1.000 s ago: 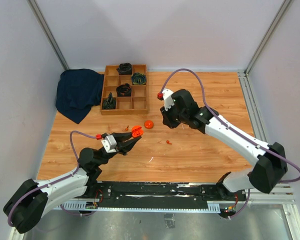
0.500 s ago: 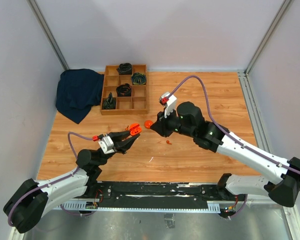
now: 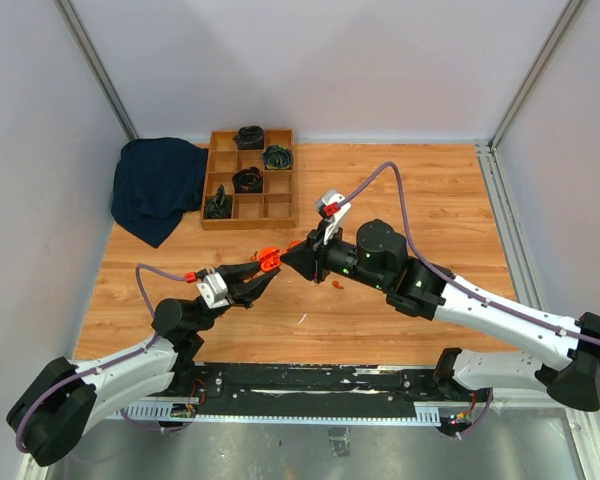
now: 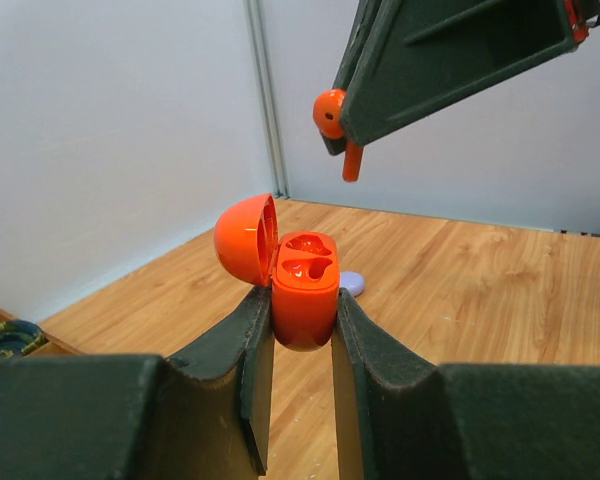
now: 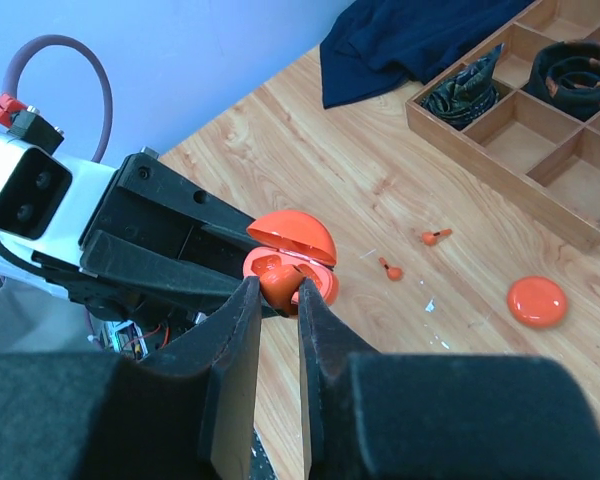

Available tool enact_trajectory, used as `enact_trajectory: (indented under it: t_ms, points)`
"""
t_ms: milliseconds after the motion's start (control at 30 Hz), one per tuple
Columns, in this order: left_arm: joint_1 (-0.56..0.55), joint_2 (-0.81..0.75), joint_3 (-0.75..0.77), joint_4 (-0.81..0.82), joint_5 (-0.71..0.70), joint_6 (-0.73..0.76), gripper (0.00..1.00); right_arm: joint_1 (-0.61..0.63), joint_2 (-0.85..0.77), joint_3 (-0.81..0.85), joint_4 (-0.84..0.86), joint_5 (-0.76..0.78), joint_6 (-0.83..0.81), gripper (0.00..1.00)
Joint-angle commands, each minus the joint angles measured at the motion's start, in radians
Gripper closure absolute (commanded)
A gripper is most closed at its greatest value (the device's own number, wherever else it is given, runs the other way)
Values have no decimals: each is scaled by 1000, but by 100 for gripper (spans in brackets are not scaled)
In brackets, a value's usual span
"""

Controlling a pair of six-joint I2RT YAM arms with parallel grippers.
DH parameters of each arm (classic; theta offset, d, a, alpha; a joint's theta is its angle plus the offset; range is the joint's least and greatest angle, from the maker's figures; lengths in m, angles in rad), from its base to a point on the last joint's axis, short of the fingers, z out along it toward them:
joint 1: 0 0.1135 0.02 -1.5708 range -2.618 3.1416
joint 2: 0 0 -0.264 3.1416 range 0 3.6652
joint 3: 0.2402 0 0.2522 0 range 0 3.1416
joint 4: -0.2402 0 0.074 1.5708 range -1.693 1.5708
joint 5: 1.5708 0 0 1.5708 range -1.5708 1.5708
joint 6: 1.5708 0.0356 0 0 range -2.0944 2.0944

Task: Insert the wireless bluetooth earbuds into the charging case
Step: Pick up the earbud from the center of the board, then place the earbud in the charging case.

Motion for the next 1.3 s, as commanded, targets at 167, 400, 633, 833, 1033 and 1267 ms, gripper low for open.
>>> enact_trajectory:
  t_ms: [167,400,633,833,1033,1267]
  points:
    - [-7,1,-149,64,0,14,100,31,48,-42,164,31,61,86]
    - [-7,-1,-150,69,3,11,100,33,73,-39,187,19,75,86]
    - [-7,-1,-152,72,-4,5,100,33,86,-40,183,15,111,87]
    - [-7,-3,-157,80,-17,1,100,33,93,-46,183,14,140,87]
    - [-7,-3,-157,78,-26,-1,100,33,101,-45,182,1,166,86]
    - [-7,0,-157,78,-31,1,100,33,115,-43,183,-4,189,85]
